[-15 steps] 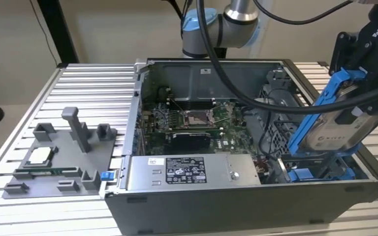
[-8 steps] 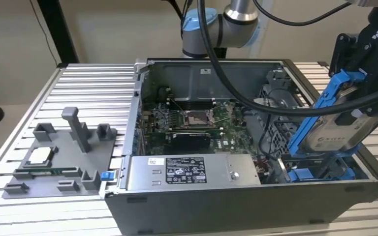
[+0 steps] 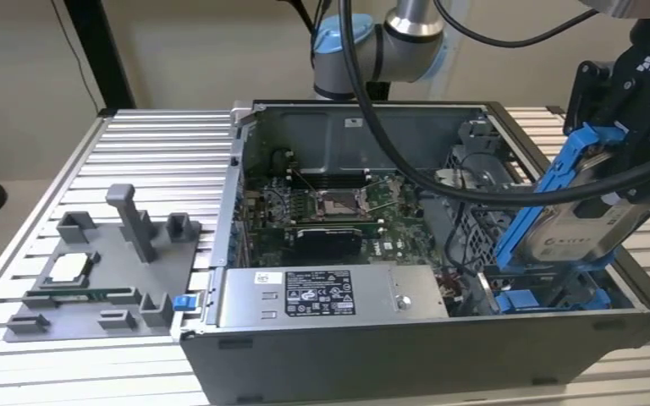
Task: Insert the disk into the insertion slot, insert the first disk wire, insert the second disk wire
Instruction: 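Insert the disk into the insertion slot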
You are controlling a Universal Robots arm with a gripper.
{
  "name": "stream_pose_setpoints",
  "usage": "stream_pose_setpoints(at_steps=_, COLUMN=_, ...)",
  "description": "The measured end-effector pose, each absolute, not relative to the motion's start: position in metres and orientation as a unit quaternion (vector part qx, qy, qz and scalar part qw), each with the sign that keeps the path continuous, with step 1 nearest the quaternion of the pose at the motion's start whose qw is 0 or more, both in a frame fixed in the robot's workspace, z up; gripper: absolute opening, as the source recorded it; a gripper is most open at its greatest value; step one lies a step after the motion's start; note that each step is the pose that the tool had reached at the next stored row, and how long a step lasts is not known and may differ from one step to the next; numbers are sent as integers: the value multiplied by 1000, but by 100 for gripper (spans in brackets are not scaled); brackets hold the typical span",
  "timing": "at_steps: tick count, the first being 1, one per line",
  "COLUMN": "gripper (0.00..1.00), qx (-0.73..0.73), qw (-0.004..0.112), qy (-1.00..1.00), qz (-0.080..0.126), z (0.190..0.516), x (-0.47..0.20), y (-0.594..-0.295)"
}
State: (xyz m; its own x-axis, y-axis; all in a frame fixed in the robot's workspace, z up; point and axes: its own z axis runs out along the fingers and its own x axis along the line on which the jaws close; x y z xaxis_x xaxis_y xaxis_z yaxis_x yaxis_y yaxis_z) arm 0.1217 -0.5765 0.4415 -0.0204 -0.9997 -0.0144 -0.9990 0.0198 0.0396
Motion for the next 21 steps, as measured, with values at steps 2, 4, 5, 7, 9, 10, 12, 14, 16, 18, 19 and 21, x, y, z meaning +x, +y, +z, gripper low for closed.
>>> stream_pose_setpoints(at_steps=2, gripper=0, qx=700, qw=8, qy=-714, qz=-20, z=440, x=122, y=-577)
stream_pose_setpoints(at_steps=4, gripper=0, qx=700, qw=8, qy=-714, qz=-20, z=438, x=122, y=-577)
stream_pose_setpoints(at_steps=5, gripper=0, qx=700, qw=7, qy=-714, qz=-21, z=437, x=123, y=-577)
stream_pose_setpoints(at_steps=7, gripper=0, qx=700, qw=7, qy=-714, qz=-21, z=435, x=125, y=-577)
stream_pose_setpoints(at_steps=9, gripper=0, qx=700, qw=5, qy=-714, qz=-23, z=432, x=127, y=-577)
stream_pose_setpoints(at_steps=10, gripper=0, qx=700, qw=5, qy=-714, qz=-23, z=431, x=127, y=-577)
stream_pose_setpoints(at_steps=12, gripper=0, qx=700, qw=4, qy=-714, qz=-24, z=428, x=128, y=-577)
stream_pose_setpoints(at_steps=14, gripper=0, qx=700, qw=3, qy=-714, qz=-25, z=427, x=129, y=-577)
stream_pose_setpoints(at_steps=16, gripper=0, qx=700, qw=3, qy=-714, qz=-25, z=426, x=129, y=-577)
stream_pose_setpoints(at_steps=18, gripper=0, qx=700, qw=3, qy=-714, qz=-25, z=425, x=129, y=-577)
stream_pose_setpoints(at_steps=19, gripper=0, qx=700, qw=3, qy=-714, qz=-26, z=424, x=129, y=-577)
stream_pose_setpoints(at_steps=21, gripper=0, qx=700, qw=3, qy=-714, qz=-26, z=421, x=129, y=-577)
